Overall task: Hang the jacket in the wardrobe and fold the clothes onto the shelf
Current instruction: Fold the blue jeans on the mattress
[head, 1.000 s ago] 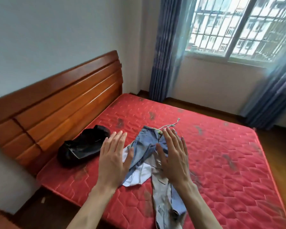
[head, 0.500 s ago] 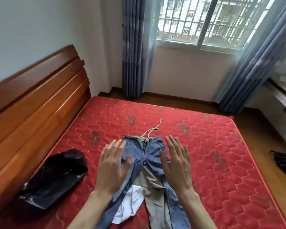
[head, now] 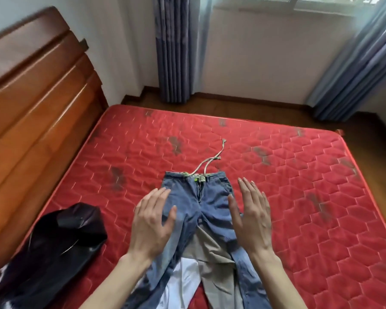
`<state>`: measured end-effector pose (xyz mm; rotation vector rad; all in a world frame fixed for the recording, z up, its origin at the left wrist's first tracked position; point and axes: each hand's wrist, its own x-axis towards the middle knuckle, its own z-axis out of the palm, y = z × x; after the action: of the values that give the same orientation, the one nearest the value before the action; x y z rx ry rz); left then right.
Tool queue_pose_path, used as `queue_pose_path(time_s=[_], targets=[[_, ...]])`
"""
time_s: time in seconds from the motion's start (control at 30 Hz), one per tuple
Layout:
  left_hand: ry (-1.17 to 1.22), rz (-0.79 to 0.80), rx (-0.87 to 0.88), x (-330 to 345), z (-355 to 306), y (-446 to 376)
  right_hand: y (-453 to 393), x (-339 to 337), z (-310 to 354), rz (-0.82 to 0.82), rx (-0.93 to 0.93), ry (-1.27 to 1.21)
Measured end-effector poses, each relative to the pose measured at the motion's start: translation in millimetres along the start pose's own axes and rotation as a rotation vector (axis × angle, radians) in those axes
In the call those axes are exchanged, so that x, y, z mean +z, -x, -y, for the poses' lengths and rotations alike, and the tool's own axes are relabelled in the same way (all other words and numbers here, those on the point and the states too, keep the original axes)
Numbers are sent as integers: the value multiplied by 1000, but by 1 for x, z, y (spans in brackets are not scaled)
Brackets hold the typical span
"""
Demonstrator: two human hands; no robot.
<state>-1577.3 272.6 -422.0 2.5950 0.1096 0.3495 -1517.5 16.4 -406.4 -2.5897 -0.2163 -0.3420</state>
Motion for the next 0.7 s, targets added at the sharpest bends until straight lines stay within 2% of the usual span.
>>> queue_pose_path(time_s=[0.23,0.47,0.7], targets=[[67,1,-61,134,84,-45,-27,134,-99,21,46,26],[99,80,-153,257,169,-78,-55,256,-177,68,-30,132],[-78,204,-266,336,252,-94,-86,360,-247,163,216,-8]])
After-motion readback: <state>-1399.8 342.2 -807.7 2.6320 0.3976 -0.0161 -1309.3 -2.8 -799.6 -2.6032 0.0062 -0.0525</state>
